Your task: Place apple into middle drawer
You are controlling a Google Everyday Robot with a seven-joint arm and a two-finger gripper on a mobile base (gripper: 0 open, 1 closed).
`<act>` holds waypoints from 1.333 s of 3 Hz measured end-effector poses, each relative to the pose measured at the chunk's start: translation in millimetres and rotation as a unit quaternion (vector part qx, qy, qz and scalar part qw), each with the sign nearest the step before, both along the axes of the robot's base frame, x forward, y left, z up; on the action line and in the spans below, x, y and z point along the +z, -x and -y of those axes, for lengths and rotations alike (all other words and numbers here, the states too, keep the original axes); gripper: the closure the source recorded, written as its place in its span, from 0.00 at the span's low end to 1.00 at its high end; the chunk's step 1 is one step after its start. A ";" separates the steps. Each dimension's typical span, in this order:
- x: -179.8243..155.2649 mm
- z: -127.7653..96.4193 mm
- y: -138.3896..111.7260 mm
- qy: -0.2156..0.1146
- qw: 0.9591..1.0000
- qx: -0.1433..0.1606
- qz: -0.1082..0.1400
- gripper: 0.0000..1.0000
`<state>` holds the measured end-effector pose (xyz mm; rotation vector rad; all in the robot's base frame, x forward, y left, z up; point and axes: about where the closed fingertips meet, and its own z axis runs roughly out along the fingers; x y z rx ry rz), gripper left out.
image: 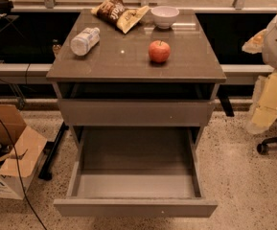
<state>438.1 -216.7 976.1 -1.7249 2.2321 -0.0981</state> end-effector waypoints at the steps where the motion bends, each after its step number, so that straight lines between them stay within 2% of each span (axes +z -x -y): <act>1: 0.0 -0.1 -0.1 0.000 1.000 0.000 0.000 0.00; 2: -1.6 -13.8 -13.3 -0.027 1.000 -0.002 0.010 0.00; 3: -10.1 -31.8 -40.6 -0.073 0.997 0.001 0.009 0.00; 4: -18.3 -44.0 -72.2 -0.117 0.993 0.002 0.007 0.00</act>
Offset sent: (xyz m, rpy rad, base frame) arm 0.0331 0.0323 -0.0086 0.1356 -0.0286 -0.0105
